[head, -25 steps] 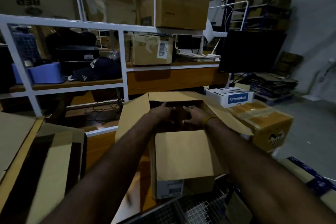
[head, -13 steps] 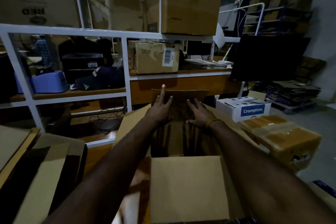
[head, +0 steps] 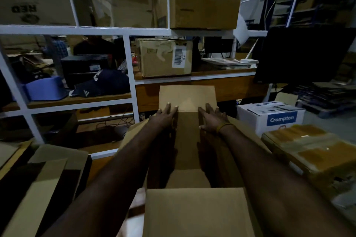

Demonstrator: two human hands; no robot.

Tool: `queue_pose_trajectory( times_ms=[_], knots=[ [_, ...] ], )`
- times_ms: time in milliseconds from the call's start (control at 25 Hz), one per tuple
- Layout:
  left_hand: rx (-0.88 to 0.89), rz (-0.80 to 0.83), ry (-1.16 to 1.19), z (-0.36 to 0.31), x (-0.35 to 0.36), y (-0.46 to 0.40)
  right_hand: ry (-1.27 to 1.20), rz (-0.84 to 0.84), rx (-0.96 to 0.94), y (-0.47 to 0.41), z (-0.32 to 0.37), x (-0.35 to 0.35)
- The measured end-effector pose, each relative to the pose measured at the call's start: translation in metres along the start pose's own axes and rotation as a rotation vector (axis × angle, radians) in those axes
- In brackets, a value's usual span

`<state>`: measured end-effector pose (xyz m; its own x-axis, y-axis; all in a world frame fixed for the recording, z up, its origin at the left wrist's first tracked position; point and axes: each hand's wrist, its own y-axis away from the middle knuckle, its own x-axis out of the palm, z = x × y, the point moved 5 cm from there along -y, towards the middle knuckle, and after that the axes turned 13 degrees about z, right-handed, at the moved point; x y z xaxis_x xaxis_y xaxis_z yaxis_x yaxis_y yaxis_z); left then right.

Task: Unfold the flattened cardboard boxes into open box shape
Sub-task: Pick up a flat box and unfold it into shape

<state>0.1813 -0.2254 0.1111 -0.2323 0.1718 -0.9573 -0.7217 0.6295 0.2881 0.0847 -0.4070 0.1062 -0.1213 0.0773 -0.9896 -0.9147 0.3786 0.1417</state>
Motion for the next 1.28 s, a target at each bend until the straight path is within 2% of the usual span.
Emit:
queue_pose_trajectory(
  times_ms=[320,600,880,1280],
  knots=[
    [-0.039,-0.031,-0.016,0.007,0.001,-0.009,0.017,0.027,-0.005,-0.013,-0.002,-0.003],
    [-0.035,0.031,-0.029,0.008,0.01,0.006,0.006,0.152,0.075,0.007,-0.005,0.002],
    [-0.056,0.075,0.081,0.001,0.026,0.061,0.023,0.171,0.097,0.067,-0.008,0.009],
    [-0.095,0.006,0.124,-0.018,0.048,0.135,-0.104,0.108,0.159,0.184,-0.006,0.02]
  ],
)
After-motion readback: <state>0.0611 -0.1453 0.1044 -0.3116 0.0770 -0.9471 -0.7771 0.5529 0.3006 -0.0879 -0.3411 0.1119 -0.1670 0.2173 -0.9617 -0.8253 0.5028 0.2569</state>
